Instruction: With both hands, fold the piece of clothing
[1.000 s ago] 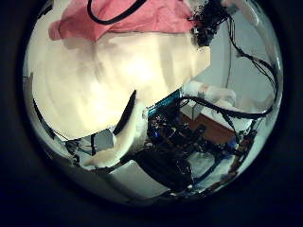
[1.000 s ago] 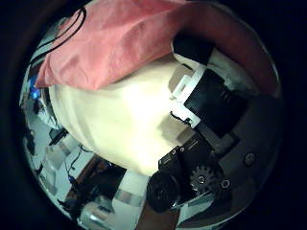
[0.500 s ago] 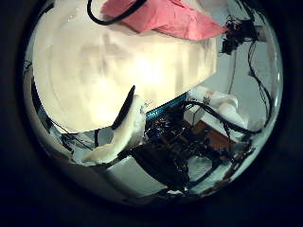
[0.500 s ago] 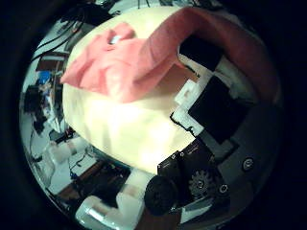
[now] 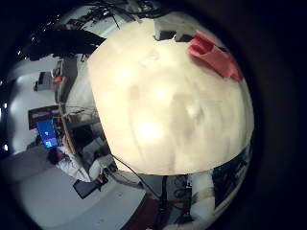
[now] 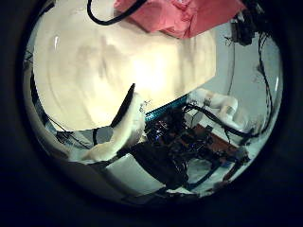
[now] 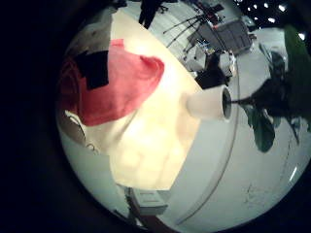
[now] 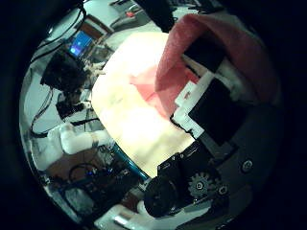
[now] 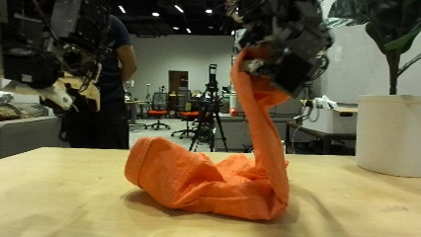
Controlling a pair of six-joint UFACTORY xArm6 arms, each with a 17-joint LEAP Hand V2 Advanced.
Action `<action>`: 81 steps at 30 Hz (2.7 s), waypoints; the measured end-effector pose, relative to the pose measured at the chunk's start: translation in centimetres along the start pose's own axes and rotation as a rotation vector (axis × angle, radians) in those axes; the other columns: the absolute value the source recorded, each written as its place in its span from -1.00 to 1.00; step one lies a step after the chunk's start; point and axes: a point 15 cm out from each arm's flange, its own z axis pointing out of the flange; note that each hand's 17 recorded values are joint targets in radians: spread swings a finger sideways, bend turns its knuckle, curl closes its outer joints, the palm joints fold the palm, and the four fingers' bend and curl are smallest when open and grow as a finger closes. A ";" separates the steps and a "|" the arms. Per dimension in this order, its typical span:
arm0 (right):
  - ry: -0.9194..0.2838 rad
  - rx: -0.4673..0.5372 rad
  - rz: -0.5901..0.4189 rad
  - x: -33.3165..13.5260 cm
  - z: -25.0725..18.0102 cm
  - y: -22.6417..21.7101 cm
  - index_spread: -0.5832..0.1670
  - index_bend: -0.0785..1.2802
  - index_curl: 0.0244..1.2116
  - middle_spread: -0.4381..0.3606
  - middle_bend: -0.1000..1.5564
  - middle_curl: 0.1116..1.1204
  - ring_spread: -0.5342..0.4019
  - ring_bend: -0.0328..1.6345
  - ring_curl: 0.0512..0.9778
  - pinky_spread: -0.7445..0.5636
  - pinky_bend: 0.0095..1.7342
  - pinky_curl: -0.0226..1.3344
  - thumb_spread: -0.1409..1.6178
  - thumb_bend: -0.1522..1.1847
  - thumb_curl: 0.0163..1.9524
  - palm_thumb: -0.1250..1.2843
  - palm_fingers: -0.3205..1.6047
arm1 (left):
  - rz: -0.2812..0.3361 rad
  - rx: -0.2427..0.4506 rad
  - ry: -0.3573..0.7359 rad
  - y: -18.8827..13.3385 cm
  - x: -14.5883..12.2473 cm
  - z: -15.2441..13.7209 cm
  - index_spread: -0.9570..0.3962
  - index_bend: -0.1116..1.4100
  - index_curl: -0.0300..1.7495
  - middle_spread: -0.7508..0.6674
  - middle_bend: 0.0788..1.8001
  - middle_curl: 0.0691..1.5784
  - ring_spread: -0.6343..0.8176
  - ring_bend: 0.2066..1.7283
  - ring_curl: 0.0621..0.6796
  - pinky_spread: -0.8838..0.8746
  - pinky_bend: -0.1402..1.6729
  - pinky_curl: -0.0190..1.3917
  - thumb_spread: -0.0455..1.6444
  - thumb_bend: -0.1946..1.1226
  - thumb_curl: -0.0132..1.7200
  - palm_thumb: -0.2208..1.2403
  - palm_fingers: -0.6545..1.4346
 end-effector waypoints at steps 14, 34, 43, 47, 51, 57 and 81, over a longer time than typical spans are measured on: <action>-0.179 -0.044 -0.089 -7.2 9.9 -6.5 -0.28 0.36 0.48 -0.34 0.51 0.45 -0.39 0.56 0.37 -0.41 0.24 0.29 0.78 -0.83 -0.56 0.10 0.33 | -0.040 0.018 0.012 1.9 -1.0 -0.3 0.51 -0.64 -0.61 0.16 -0.70 -0.56 0.34 -0.79 -0.54 0.31 -0.63 -0.55 0.56 -0.72 -0.69 -0.19 -0.10; -0.200 0.268 -0.081 -3.2 -6.0 -6.0 -0.66 -0.41 -0.19 0.01 -0.21 -0.18 -0.04 0.06 -0.18 0.51 -0.16 -0.07 0.63 -0.80 -0.72 -0.03 -0.52 | -0.014 0.045 0.016 2.5 1.5 -1.2 0.49 -0.64 -0.60 0.17 -0.73 -0.57 0.33 -0.76 -0.54 0.29 -0.62 -0.55 0.57 -0.72 -0.69 -0.19 -0.10; -0.258 0.248 -0.038 -3.0 -6.2 -5.4 -0.57 -0.46 -0.27 0.06 -0.23 -0.27 -0.01 -0.01 -0.29 0.75 -0.30 -0.19 0.49 -0.81 -0.72 -0.04 -0.40 | 0.000 0.064 0.017 3.1 2.5 -1.9 0.48 -0.62 -0.59 0.17 -0.80 -0.59 0.33 -0.75 -0.54 0.29 -0.60 -0.54 0.56 -0.72 -0.68 -0.18 -0.11; -0.274 0.206 -0.046 -3.9 -3.7 -6.0 -0.48 -0.52 -0.31 0.05 -0.25 -0.30 0.02 -0.05 -0.33 0.78 -0.33 -0.23 0.44 -0.81 -0.72 -0.05 -0.41 | -0.001 0.070 0.031 3.6 3.0 -1.9 0.48 -0.64 -0.59 0.17 -0.78 -0.58 0.33 -0.76 -0.56 0.30 -0.61 -0.54 0.56 -0.72 -0.68 -0.17 -0.10; -0.294 0.157 -0.066 -5.5 -0.6 -7.0 -0.38 -0.59 -0.34 0.07 -0.29 -0.34 0.05 -0.09 -0.37 0.79 -0.35 -0.26 0.40 -0.81 -0.71 -0.06 -0.42 | -0.006 0.088 0.036 4.6 3.3 -2.0 0.48 -0.64 -0.59 0.15 -0.77 -0.58 0.33 -0.77 -0.56 0.30 -0.61 -0.54 0.56 -0.72 -0.68 -0.17 -0.10; -0.313 0.145 -0.099 -8.1 3.7 -11.1 -0.14 -0.67 -0.41 0.19 -0.40 -0.40 0.17 -0.15 -0.41 0.80 -0.29 -0.28 0.36 -0.81 -0.71 -0.08 -0.54 | -0.024 0.135 0.030 5.5 3.1 -3.1 0.45 -0.63 -0.59 0.14 -0.78 -0.58 0.31 -0.76 -0.57 0.29 -0.61 -0.54 0.55 -0.73 -0.68 -0.17 -0.08; -0.431 0.038 -0.128 -8.3 -5.6 -4.6 0.01 -0.63 -0.53 0.53 -0.56 -0.53 0.61 -0.40 -0.59 0.85 -0.33 -0.44 0.29 -0.80 -0.72 -0.26 -0.65 | -0.074 0.122 0.041 7.8 2.6 -2.6 0.40 -0.62 -0.58 0.10 -0.80 -0.58 0.29 -0.76 -0.59 0.26 -0.62 -0.55 0.53 -0.73 -0.67 -0.16 -0.07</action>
